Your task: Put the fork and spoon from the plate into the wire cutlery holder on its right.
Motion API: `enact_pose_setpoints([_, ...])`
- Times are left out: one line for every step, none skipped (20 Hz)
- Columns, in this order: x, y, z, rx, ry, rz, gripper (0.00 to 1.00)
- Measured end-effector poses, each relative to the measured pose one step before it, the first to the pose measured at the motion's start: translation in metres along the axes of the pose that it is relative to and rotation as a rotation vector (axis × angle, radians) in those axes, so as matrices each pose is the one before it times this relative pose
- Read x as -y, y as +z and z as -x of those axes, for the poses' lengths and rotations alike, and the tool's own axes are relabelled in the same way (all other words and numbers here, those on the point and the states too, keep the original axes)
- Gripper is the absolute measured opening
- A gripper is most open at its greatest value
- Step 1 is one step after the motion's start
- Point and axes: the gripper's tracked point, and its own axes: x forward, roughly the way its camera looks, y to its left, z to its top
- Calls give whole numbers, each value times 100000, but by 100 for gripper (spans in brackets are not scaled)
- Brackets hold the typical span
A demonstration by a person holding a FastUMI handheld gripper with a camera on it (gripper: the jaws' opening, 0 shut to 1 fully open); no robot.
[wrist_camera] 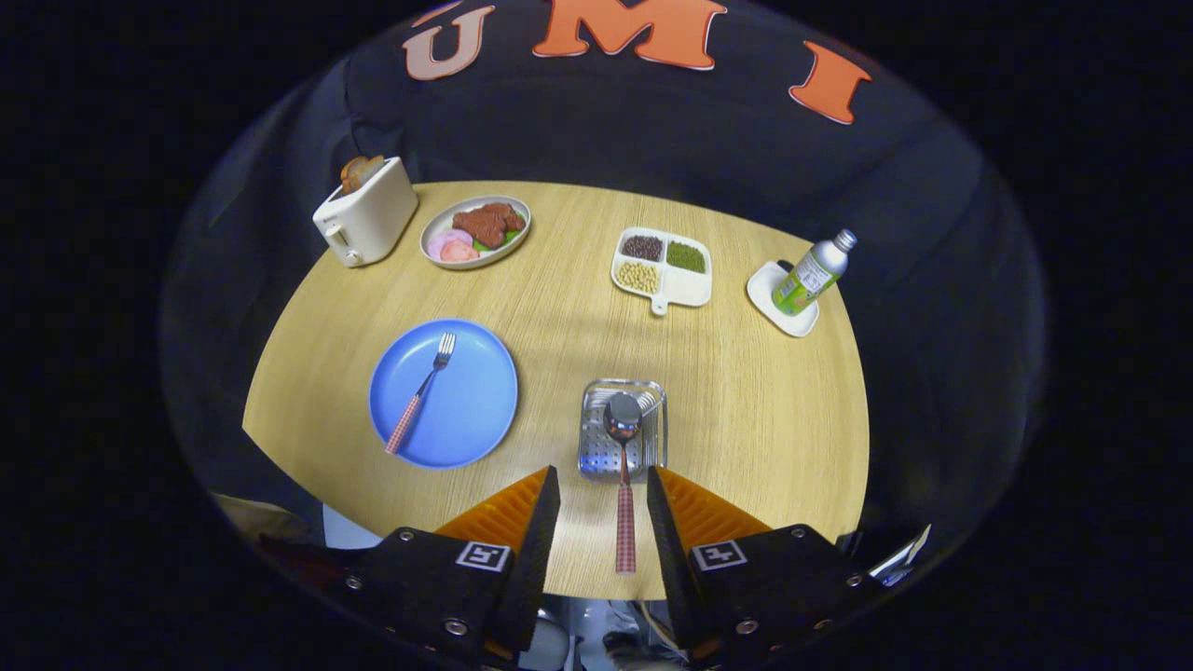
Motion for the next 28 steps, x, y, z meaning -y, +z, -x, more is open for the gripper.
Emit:
enact_pose_setpoints([357, -658, -159, 219, -2424, -4750, 58])
enact_pose_setpoints([-812, 813, 413, 5080, 2312, -4139, 59])
enact_pose_setpoints([-613, 1050, 347, 6521, 785, -952, 58])
enact_pose_setpoints([-790, 836, 551, 6132, 126, 725, 58])
enact_pose_setpoints([-1427, 626, 429, 5317, 1634, 607, 57])
enact_pose_setpoints([-2254, 624, 84, 5436, 2547, -396, 57])
enact_pose_setpoints([-2559, 562, -286, 5033, 3427, -1297, 58])
enact_pose_setpoints([-2521, 145, -627, 4200, 2609, -1367, 59])
enact_pose_setpoints([-2121, -462, -815, 2167, 1741, -1336, 60])
enact_pose_setpoints([-2103, -775, -738, 812, 1712, -1811, 61])
enact_pose_setpoints([-2088, -511, -951, 2008, 1540, -2420, 62])
enact_pose_setpoints([-1390, -714, -1248, 1260, -311, -1215, 63])
enact_pose_setpoints([-1086, -1096, -877, 227, -261, -1059, 63])
enact_pose_setpoints([-794, -1050, -866, -324, -950, -974, 64])
enact_pose_setpoints([-473, -1077, -854, -135, -1245, -431, 65])
enact_pose_setpoints([-277, -1165, -804, -1226, -1341, -202, 66])
enact_pose_setpoints([-422, -1173, -811, -1151, -817, -689, 66])
enact_pose_setpoints([-440, -1164, -583, -1449, -511, -915, 66])
enact_pose_setpoints([-72, -960, -600, -1380, -1030, -572, 67])
enact_pose_setpoints([-61, -781, -446, -779, -918, -326, 67])
enact_pose_setpoints([-106, -506, -514, -360, -613, -275, 67])
enact_pose_setpoints([-59, -333, -429, -106, -664, -231, 66])
enact_pose_setpoints([-23, -335, -346, -259, -681, -158, 66])
enact_pose_setpoints([5, -247, -91, -491, -470, -625, 61])
enact_pose_setpoints([-63, -206, -342, -491, -261, -585, 58])
enact_pose_setpoints([4, -133, -189, -265, -504, -133, 51])
enact_pose_setpoints([-59, -173, -176, -230, -366, 92, 45])
enact_pose_setpoints([65, -219, -124, -788, -652, 561, 39])
